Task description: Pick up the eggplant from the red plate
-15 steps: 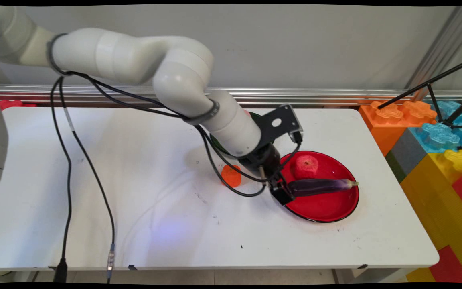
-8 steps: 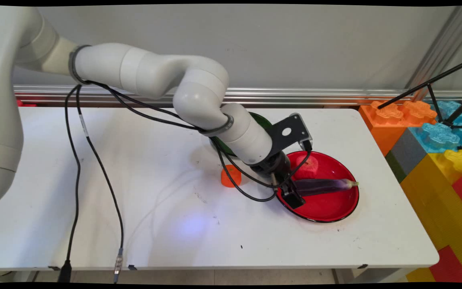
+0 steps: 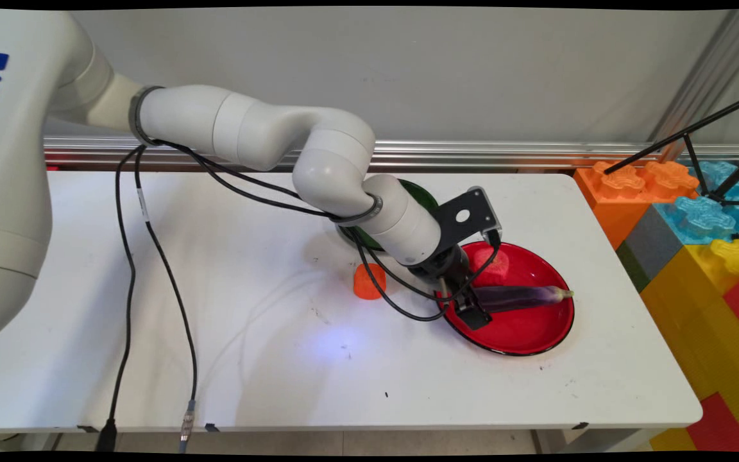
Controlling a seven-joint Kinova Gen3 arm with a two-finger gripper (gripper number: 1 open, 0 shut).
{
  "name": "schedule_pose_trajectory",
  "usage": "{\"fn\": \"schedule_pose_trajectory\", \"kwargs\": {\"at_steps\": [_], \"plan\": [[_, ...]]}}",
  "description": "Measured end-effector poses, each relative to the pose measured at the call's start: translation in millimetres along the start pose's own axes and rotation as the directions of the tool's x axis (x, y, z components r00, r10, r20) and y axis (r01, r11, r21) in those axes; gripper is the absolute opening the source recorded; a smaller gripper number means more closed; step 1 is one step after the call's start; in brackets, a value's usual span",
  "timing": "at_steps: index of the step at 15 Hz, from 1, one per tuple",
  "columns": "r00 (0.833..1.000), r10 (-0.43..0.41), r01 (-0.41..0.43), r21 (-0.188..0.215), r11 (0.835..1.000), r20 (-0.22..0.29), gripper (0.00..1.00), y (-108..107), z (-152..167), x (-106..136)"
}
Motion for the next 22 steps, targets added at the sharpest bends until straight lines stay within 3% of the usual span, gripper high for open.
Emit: {"fn": "schedule_pose_trajectory", "kwargs": {"at_steps": [21, 22], "plan": [[0.997, -0.032, 0.03, -0.031, 0.999, -0.071, 1.0, -15, 35, -20], [0.997, -0.031, 0.029, -0.034, 0.999, -0.077, 0.0, -15, 35, -20]]}}
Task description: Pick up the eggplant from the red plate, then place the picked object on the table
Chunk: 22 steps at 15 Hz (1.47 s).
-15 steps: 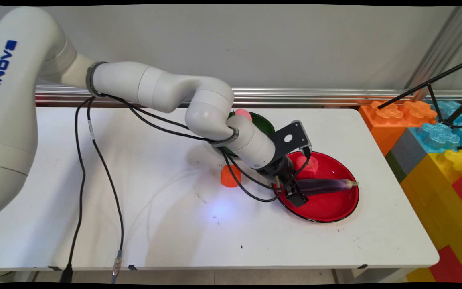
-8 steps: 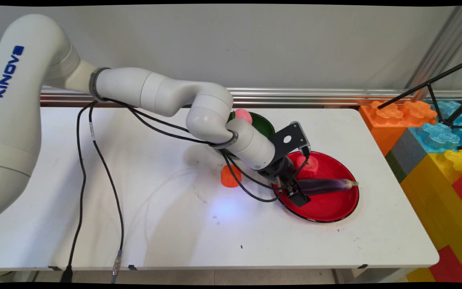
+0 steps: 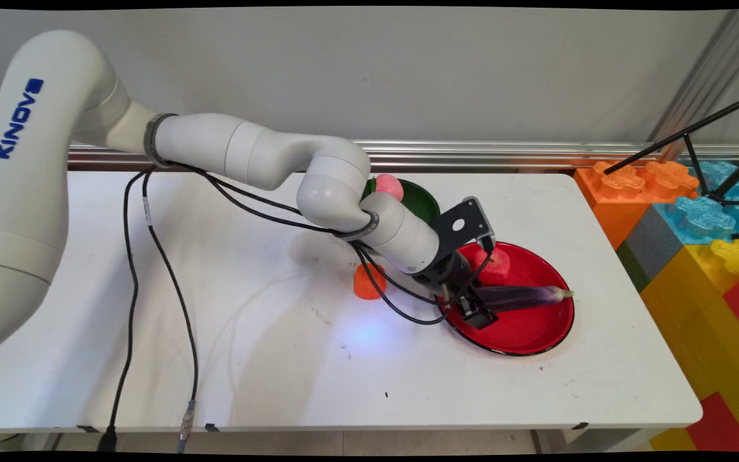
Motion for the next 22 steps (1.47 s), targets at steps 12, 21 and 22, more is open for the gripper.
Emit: {"fn": "schedule_pose_trajectory", "kwargs": {"at_steps": [12, 21, 22], "plan": [[1.0, -0.008, 0.008, -0.015, 1.0, -0.014, 0.0, 1, -4, 7], [0.997, -0.042, 0.041, -0.009, 0.999, -0.062, 0.0, 1, -42, 45], [0.997, -0.048, 0.047, -0.011, 0.999, -0.065, 0.0, 2, -50, 49]]}}
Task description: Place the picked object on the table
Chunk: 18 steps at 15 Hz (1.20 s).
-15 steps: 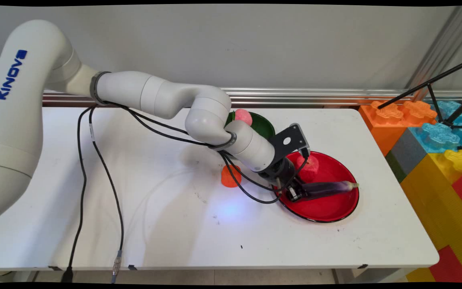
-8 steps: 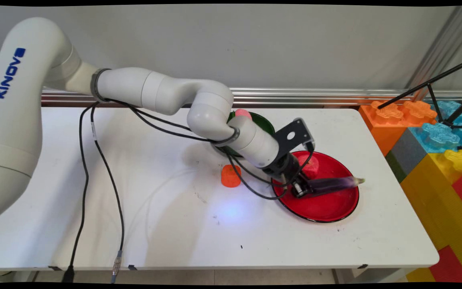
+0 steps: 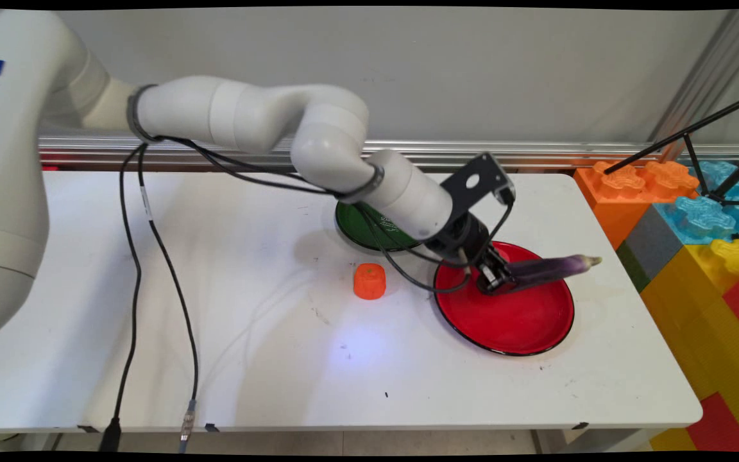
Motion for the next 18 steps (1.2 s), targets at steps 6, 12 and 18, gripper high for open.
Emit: {"fn": "schedule_pose_trajectory", "kwargs": {"at_steps": [6, 12, 18], "plan": [[1.0, -0.008, 0.008, -0.006, 1.0, -0.012, 0.0, 5, -65, 20], [0.999, 0.041, -0.04, -0.016, 0.999, 0.036, 0.0, 4, -132, -7], [0.99, 0.09, -0.086, -0.042, 0.995, 0.105, 0.0, 8, -178, -58]]}}
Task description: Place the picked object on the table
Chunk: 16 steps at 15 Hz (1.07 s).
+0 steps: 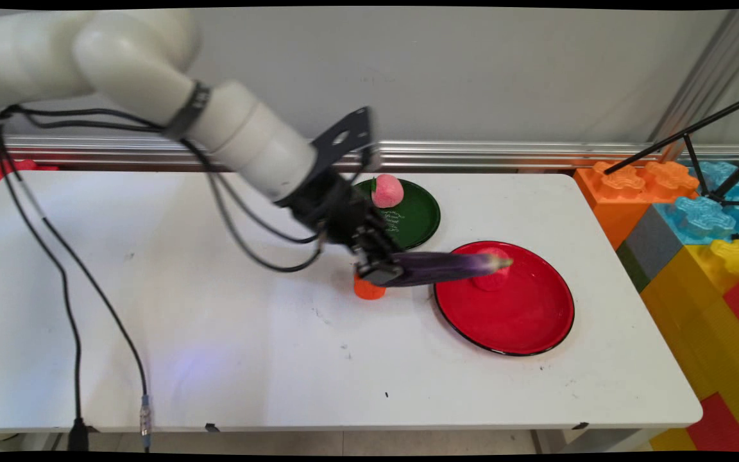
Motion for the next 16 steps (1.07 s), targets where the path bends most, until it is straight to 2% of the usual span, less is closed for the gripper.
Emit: {"fn": "schedule_pose_trajectory", "kwargs": {"at_steps": [6, 13, 16], "plan": [[0.998, 0.054, -0.054, -0.008, 0.999, 0.028, 0.0, 0, -27, -58], [0.991, 0.101, -0.097, -0.044, 0.994, 0.083, 0.0, -6, -26, -117], [0.99, 0.113, -0.108, -0.06, 0.992, 0.083, 0.0, -9, -23, -134]]}}
